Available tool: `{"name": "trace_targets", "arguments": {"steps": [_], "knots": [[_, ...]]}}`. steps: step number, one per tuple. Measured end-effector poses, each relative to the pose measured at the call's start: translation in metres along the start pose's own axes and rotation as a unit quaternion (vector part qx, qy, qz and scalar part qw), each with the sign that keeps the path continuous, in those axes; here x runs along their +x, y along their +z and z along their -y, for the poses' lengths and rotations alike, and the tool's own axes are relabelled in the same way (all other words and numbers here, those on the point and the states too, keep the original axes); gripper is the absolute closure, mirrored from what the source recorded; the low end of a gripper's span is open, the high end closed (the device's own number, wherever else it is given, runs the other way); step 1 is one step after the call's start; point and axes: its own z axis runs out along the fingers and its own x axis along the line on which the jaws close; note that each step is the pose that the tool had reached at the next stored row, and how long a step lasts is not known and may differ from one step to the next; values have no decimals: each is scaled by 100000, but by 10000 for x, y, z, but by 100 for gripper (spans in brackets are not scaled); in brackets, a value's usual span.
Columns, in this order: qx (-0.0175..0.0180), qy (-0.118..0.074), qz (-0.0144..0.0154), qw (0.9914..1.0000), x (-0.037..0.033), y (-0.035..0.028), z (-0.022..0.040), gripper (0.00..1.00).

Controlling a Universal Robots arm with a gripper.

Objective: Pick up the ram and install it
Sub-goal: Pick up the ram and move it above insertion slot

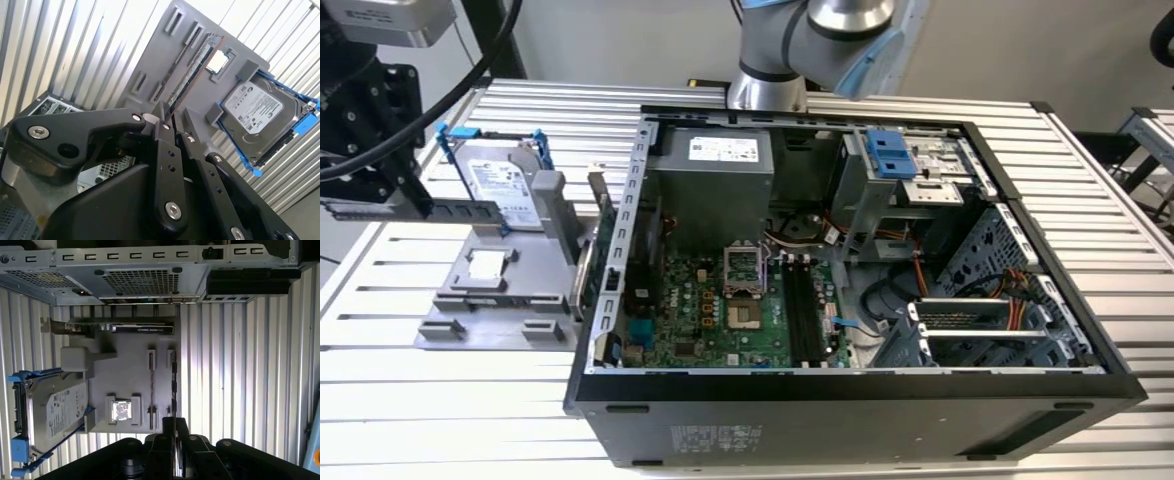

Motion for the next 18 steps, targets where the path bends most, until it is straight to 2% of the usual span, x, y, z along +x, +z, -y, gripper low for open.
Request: {"name": "trace_targets", "arguments": {"steps": [5,18], "knots": [[16,1,1,100000,4,0,-106,100],[131,3,4,100000,16,-2,-450,100]]}}
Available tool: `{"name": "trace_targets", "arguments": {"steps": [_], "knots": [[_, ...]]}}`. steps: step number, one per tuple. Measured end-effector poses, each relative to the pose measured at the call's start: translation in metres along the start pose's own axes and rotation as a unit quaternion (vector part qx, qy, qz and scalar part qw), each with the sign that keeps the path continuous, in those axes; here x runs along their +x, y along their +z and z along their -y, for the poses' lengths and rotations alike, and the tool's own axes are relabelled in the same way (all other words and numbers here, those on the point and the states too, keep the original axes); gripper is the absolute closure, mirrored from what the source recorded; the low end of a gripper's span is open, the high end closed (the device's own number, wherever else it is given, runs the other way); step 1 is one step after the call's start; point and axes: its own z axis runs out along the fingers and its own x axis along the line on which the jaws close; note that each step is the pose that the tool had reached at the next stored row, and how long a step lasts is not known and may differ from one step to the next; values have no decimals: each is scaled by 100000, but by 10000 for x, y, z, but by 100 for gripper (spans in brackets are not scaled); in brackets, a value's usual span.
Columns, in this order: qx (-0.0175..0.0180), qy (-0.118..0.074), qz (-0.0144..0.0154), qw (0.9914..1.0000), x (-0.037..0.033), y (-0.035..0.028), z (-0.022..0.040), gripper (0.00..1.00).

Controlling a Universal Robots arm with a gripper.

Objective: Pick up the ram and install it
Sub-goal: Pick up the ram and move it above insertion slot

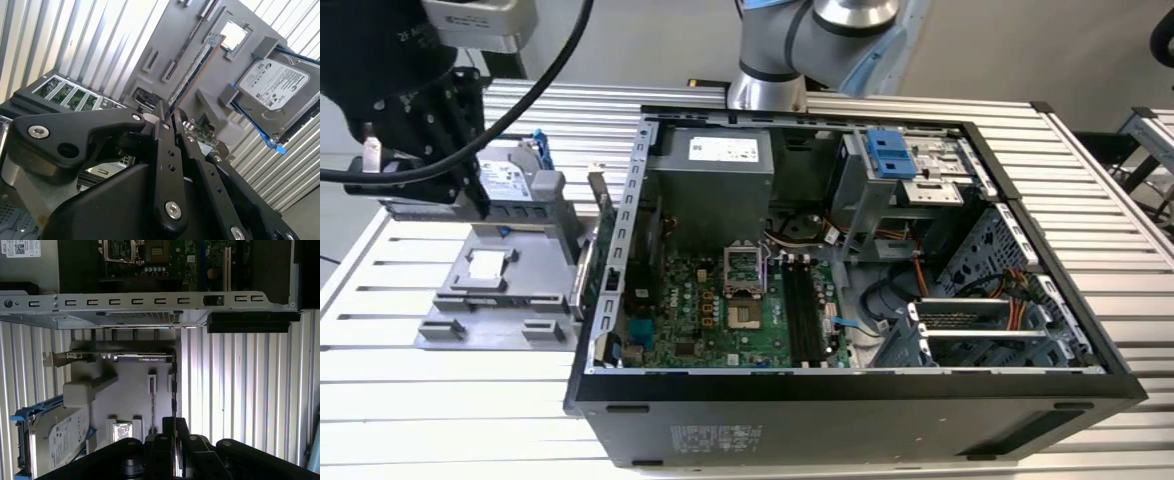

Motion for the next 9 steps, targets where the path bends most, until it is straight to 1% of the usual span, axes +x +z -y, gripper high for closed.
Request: {"name": "trace_targets", "arguments": {"steps": [9], "knots": [[102,2,5,100000,9,-2,-250,100]]}}
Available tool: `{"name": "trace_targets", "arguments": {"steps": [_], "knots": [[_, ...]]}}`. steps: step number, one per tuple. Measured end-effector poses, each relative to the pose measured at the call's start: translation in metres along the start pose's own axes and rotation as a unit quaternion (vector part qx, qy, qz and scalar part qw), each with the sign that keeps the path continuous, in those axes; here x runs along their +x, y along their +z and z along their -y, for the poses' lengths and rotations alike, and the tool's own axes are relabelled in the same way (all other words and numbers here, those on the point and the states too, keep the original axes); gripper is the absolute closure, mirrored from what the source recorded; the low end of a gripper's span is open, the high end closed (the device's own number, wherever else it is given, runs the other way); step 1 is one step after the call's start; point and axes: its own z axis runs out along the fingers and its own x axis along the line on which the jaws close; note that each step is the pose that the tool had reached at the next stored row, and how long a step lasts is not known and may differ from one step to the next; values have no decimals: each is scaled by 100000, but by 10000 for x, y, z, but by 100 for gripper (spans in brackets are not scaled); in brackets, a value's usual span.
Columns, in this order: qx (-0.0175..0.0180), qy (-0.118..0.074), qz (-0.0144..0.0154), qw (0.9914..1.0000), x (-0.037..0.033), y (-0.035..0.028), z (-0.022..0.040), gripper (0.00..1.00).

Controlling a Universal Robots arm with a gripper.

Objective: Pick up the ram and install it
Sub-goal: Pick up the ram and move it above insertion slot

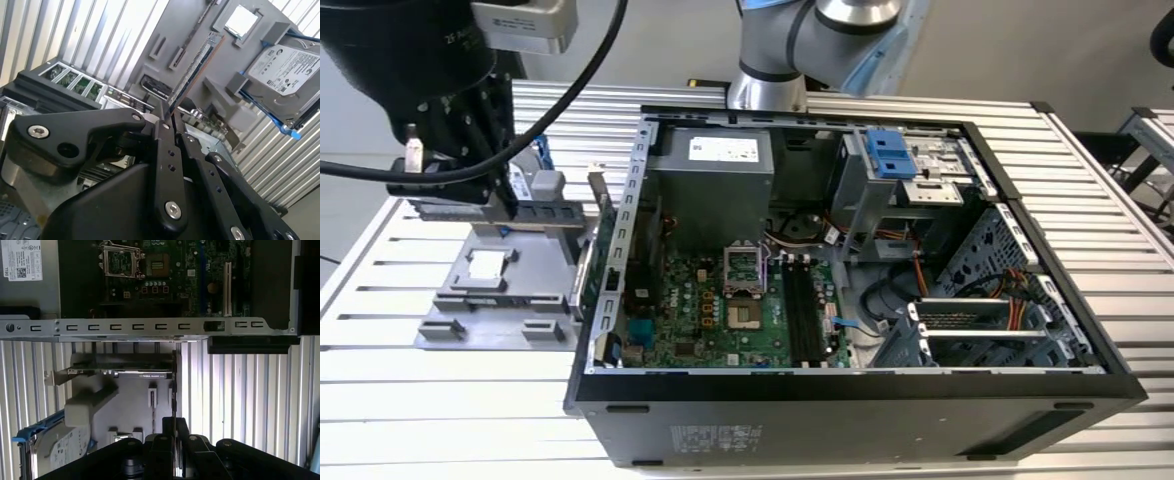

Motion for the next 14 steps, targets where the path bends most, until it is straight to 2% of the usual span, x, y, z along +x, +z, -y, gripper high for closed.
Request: {"name": "trace_targets", "arguments": {"steps": [14], "knots": [[192,7,3,100000,15,-3,-429,100]]}}
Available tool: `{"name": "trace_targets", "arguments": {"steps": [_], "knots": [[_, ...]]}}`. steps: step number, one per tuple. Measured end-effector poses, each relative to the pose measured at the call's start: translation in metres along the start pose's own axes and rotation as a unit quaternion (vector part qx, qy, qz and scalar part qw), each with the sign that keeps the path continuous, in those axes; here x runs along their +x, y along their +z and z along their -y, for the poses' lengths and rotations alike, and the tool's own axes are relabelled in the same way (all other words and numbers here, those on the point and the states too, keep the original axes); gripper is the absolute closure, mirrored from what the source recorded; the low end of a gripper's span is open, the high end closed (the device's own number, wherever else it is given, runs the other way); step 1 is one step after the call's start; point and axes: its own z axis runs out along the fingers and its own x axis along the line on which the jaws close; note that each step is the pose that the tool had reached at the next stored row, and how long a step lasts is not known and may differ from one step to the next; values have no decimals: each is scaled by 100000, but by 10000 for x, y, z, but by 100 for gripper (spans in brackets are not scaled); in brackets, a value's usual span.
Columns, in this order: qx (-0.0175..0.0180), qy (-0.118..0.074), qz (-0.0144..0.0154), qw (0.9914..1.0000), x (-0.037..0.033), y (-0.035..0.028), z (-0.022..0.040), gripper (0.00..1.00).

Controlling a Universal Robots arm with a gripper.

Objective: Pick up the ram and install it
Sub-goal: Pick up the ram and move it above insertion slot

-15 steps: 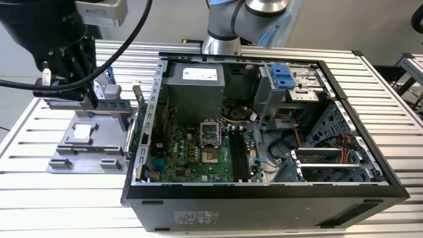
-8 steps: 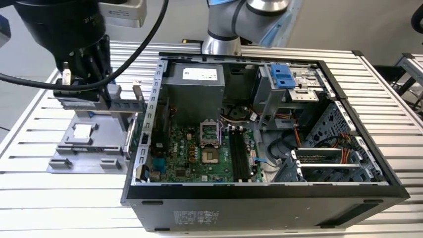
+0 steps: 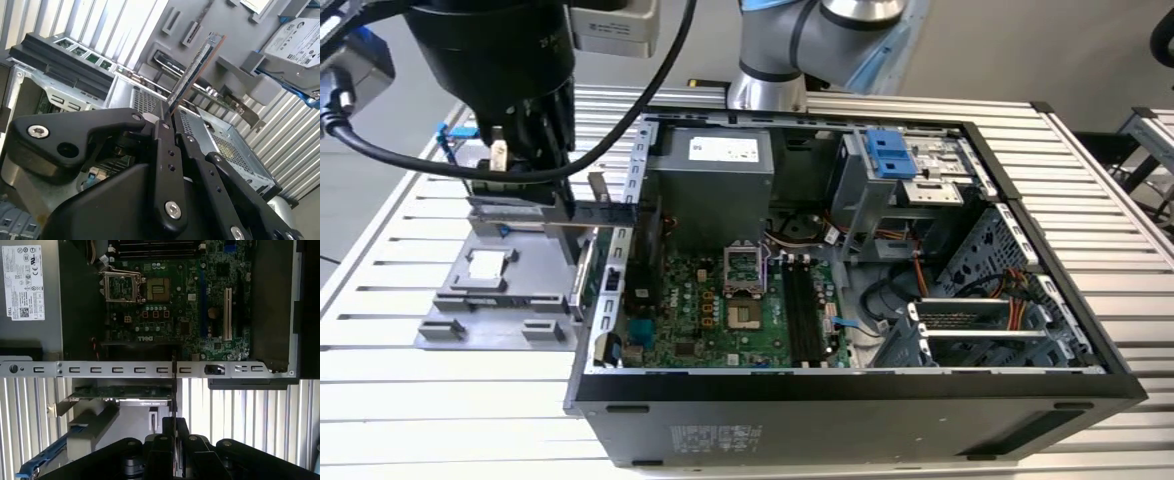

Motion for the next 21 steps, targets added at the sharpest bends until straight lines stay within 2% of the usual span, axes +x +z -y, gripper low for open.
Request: {"name": "trace_targets", "arguments": {"steps": [21], "knots": [[259,12,11,100000,22,-8,-636,100]]}}
